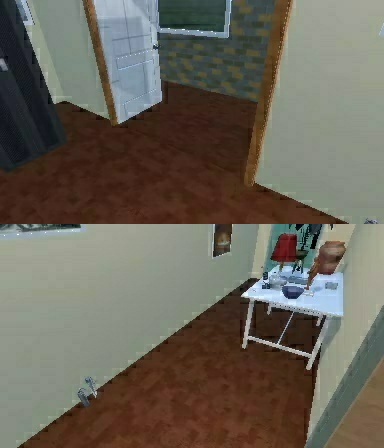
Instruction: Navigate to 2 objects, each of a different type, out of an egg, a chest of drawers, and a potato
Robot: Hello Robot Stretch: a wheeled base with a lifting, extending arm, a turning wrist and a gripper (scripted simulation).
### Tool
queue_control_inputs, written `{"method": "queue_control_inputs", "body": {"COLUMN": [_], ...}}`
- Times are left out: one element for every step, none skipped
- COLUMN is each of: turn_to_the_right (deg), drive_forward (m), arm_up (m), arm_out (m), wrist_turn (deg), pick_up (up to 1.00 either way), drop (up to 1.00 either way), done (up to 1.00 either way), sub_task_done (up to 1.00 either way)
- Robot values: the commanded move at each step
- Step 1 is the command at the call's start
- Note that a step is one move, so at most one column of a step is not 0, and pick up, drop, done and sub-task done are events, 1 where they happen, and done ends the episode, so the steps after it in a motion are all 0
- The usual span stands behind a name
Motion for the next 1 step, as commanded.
{"method": "queue_control_inputs", "body": {"turn_to_the_right": [-3.0], "drive_forward": [0.00], "arm_up": [0.00], "arm_out": [0.00], "wrist_turn": [0.0], "pick_up": [0.00], "drop": [0.00], "done": [0.00], "sub_task_done": [0.00]}}
